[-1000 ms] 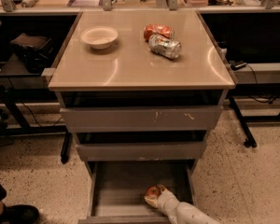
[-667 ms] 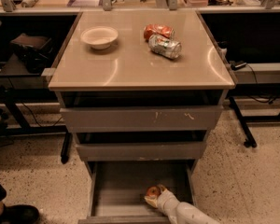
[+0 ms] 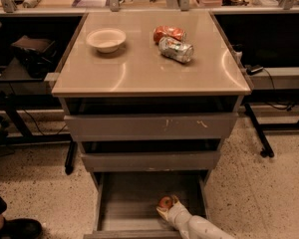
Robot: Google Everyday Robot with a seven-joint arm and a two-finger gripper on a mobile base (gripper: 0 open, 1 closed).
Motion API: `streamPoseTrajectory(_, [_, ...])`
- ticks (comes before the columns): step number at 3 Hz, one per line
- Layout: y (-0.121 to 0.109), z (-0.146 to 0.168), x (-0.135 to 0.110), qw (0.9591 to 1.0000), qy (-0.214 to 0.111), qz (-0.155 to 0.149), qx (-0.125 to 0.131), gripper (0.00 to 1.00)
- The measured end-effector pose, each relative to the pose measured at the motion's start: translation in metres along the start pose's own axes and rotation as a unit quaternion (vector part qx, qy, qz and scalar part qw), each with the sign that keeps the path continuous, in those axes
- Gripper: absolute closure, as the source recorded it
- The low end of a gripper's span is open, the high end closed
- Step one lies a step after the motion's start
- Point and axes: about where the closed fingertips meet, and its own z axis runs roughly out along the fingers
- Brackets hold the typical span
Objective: Place apple into bottom drawer
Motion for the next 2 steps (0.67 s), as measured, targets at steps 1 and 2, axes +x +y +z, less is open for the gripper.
streamPoseTrajectory(1, [0.0001, 0.0001, 0.0000, 1.0000, 0.000, 0.000, 0.000, 0.00])
streamPoseTrajectory(2, [0.0001, 0.0001, 0.0000, 1.0000, 0.000, 0.000, 0.000, 0.00])
